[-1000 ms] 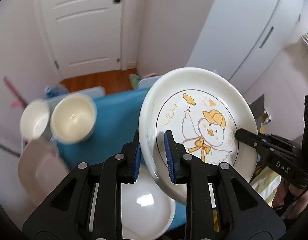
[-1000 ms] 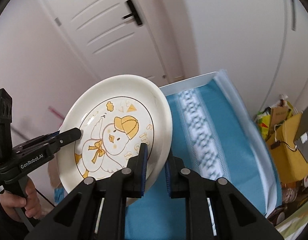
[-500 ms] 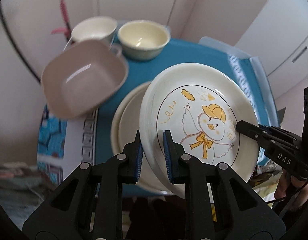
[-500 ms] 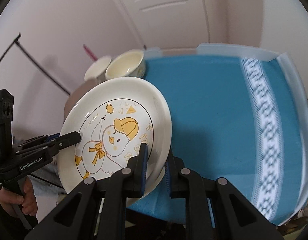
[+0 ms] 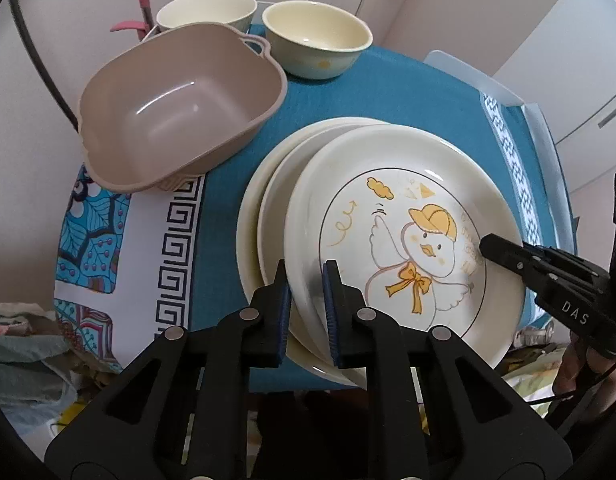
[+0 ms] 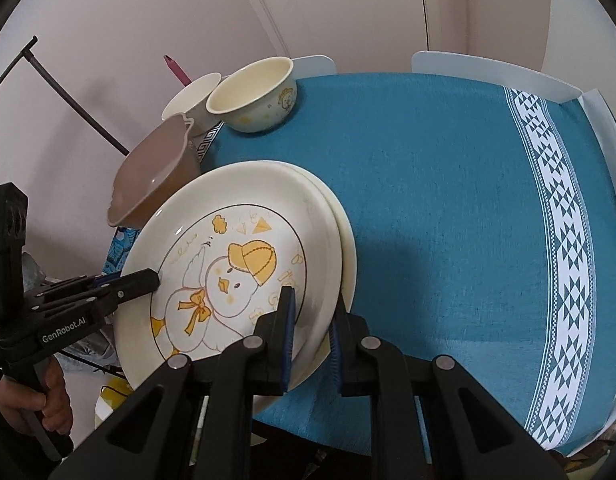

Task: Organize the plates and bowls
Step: 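Carry the duck-print plate over and lower it onto the white plate, then settle the duck-print plate on the stack, still gripping its rim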

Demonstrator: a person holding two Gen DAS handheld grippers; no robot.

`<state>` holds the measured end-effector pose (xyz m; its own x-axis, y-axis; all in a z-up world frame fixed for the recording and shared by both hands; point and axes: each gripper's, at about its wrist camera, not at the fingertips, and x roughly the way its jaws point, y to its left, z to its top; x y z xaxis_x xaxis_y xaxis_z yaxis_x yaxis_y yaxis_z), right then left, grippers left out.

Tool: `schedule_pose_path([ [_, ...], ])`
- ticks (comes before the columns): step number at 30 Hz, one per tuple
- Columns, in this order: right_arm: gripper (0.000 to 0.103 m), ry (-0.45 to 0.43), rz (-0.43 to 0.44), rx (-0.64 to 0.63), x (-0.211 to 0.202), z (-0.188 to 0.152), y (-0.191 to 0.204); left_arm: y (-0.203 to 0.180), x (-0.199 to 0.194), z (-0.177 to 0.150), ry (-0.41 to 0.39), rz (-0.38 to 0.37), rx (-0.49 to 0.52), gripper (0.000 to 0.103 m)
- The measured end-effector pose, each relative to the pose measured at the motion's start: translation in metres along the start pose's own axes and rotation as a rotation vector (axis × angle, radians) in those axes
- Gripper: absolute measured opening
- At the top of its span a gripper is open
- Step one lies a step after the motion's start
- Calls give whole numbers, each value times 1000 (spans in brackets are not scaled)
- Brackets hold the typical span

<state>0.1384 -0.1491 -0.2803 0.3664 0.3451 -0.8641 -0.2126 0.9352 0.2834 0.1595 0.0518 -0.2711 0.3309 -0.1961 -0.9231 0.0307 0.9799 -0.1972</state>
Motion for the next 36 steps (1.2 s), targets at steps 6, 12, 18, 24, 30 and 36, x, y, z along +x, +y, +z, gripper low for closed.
schedule_pose_path([
  [6, 15, -4, -12, -19, 2, 2, 3, 1, 8, 1, 16, 3, -9, 13],
  [12, 15, -2, -22, -24, 2, 3, 0, -7, 16, 3, 18, 45, 23, 14],
  [18, 15, -12, -59, -78, 1, 7, 6, -22, 24, 6, 31, 117, 78, 17],
  [24, 15, -7, -70, -98, 0, 10, 3, -45, 28, 7, 23, 255, 188, 20],
  [30, 15, 2, -76, -125, 3, 11, 5, -58, 28, 5, 21, 358, 259, 20],
  [36, 15, 2, -104, -188, 4, 7, 11, -62, 28, 6, 23, 382, 264, 19],
])
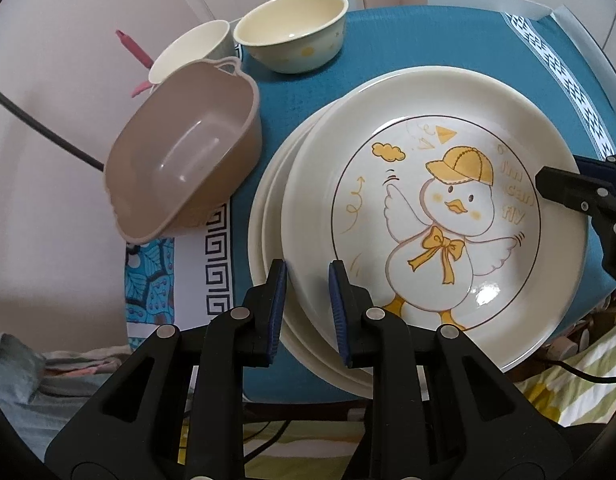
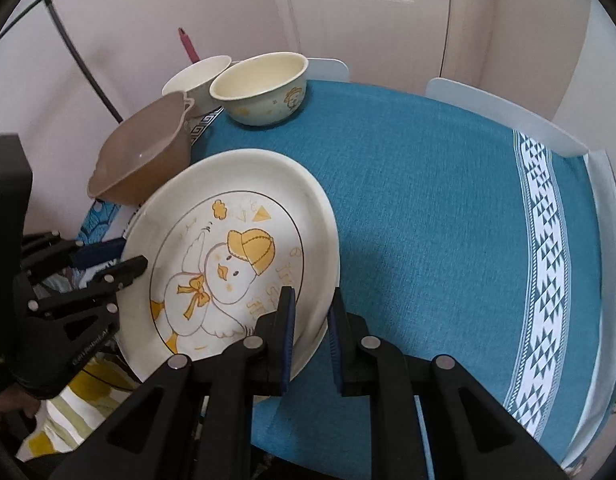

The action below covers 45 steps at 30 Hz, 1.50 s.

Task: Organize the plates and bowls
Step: 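Settle the duck-print plate on the stack, still gripping its rim, then open both tools, move to the beige square dish and grip its rim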

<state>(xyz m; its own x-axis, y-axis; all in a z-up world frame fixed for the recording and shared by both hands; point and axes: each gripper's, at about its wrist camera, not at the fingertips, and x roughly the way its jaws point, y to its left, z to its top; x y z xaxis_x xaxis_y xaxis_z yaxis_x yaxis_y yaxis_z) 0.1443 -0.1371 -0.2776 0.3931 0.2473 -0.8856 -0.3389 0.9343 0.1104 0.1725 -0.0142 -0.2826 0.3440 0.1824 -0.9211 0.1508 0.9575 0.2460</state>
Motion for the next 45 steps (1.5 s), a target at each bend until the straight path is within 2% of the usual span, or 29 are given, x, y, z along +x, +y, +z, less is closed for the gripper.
schedule_pose_path([
  [7, 15, 12, -16, -22, 0, 2, 2, -2, -2, -1, 7, 7, -3, 19],
  [14, 15, 64, -53, -47, 8, 2, 12, 1, -5, -1, 9, 19, -17, 19],
  [27, 15, 102, -138, -97, 13, 7, 21, 0, -10, -2, 5, 36, -20, 19],
  [35, 15, 95, -116, -65, 9, 4, 19, 5, -14, -3, 3, 8, -40, 19],
  [40, 15, 22, -30, -24, -19, 14, 11, 24, -50, 2, -66, -69, -125, 21],
  [41, 15, -1, -1, -22, -28, 19, 10, 31, -59, 3, -86, -86, -152, 26],
  [42, 16, -16, 23, -20, -34, 23, 8, 37, -68, 4, -105, -99, -178, 47],
  [43, 24, -32, 47, -17, -40, 28, 7, 48, -79, 4, -137, -103, -220, 84],
  [44, 30, -53, 75, -12, -48, 34, 7, 52, -86, 3, -161, -95, -244, 98],
  [45, 57, -70, 100, -9, -54, 39, 6, 60, -95, 1, -203, -80, -276, 103],
])
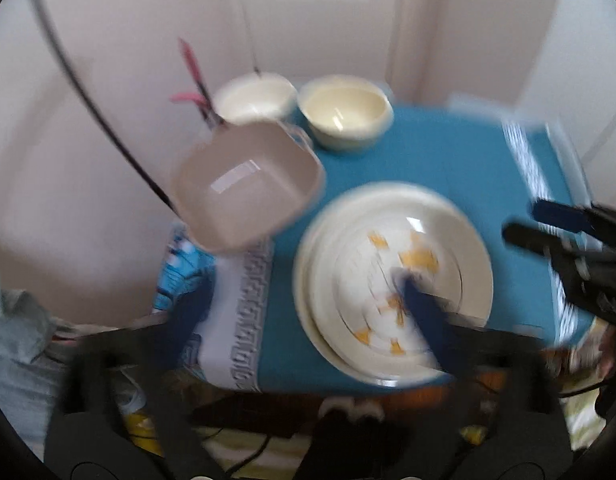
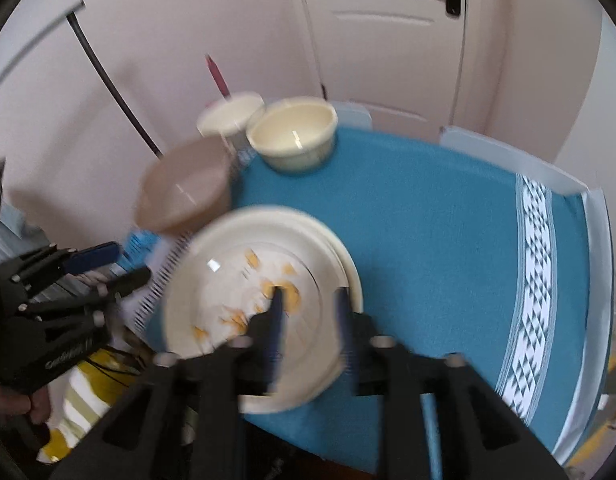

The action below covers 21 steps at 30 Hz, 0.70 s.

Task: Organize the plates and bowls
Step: 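Open both tools, move to the beige square dish and grip its rim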

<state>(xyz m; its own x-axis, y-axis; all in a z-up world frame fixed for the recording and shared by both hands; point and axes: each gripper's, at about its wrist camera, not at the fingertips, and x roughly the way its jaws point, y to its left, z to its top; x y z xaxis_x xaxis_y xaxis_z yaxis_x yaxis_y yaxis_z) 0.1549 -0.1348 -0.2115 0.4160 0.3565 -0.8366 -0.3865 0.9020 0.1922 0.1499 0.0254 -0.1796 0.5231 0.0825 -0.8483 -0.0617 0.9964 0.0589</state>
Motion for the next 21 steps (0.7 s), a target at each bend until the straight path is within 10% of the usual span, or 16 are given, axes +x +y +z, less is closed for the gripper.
schedule_pose_path([
  [1, 86, -14, 19, 2, -4, 5, 0, 8, -8, 2, -44, 9, -24, 103],
  [3, 96, -64, 63, 1, -12, 17, 1, 22, -12, 7, -63, 10, -49, 103],
  [14, 96, 14, 156, -115, 51, 104, 48, 121, 39, 22, -6, -75, -386, 102],
  [21, 85, 189, 225, -121, 148, 125, 81, 139, 106, 20, 116, -139, -439, 67],
])
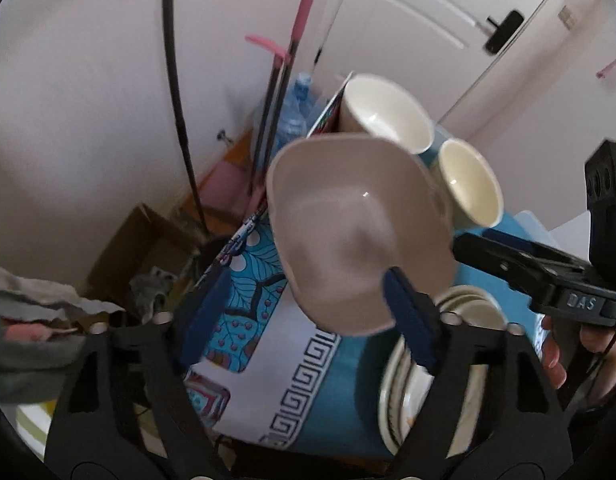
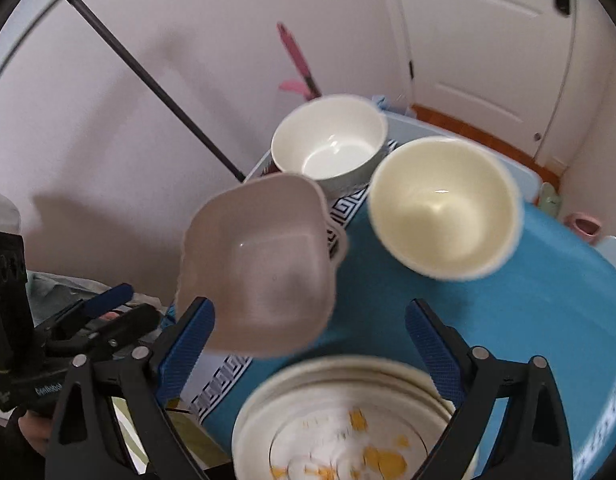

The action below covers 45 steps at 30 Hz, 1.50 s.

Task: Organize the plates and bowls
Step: 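Open both tools, move to the beige square dish and grip its rim, then lift the beige dish and carry it away from the plate stack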

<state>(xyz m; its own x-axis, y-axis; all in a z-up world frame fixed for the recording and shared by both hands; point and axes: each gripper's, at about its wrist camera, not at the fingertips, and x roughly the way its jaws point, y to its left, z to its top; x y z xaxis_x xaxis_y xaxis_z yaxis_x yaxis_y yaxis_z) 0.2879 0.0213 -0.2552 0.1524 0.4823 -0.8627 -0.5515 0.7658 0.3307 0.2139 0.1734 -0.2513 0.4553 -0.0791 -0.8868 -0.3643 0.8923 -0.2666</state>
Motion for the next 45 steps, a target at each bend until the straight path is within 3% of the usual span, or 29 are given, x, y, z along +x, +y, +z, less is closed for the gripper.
schedule_pose_path([
  [4, 59, 71, 28, 5, 37, 8, -1, 5, 37, 3, 76, -17, 8, 48],
  [8, 56, 94, 20, 12, 55, 11, -4, 10, 58, 10, 108, -24, 3, 47],
  [10, 41, 105, 15, 13, 62, 12, -6, 10, 63, 13, 113, -22, 11, 30],
  [12, 29, 114, 18, 18, 66, 12, -7, 10, 68, 16, 122, -22, 18, 21],
  [15, 18, 126, 16, 25, 70, 12, -6, 8, 70, 19, 130, -10, 32, 18],
  [22, 15, 91, 19, 37, 58, 8, -1, 0, 49, 20, 91, 20, 67, 18],
  [32, 15, -46, 67, 41, -21, -25, 8, -50, -28, 2, -37, 53, 155, 18],
  [37, 15, -107, 67, 48, -77, -53, -2, -95, -61, -23, -76, 29, 192, 18],
  [45, 15, -220, -26, 116, -175, -127, -46, -195, -78, -76, -75, -67, 314, 18],
])
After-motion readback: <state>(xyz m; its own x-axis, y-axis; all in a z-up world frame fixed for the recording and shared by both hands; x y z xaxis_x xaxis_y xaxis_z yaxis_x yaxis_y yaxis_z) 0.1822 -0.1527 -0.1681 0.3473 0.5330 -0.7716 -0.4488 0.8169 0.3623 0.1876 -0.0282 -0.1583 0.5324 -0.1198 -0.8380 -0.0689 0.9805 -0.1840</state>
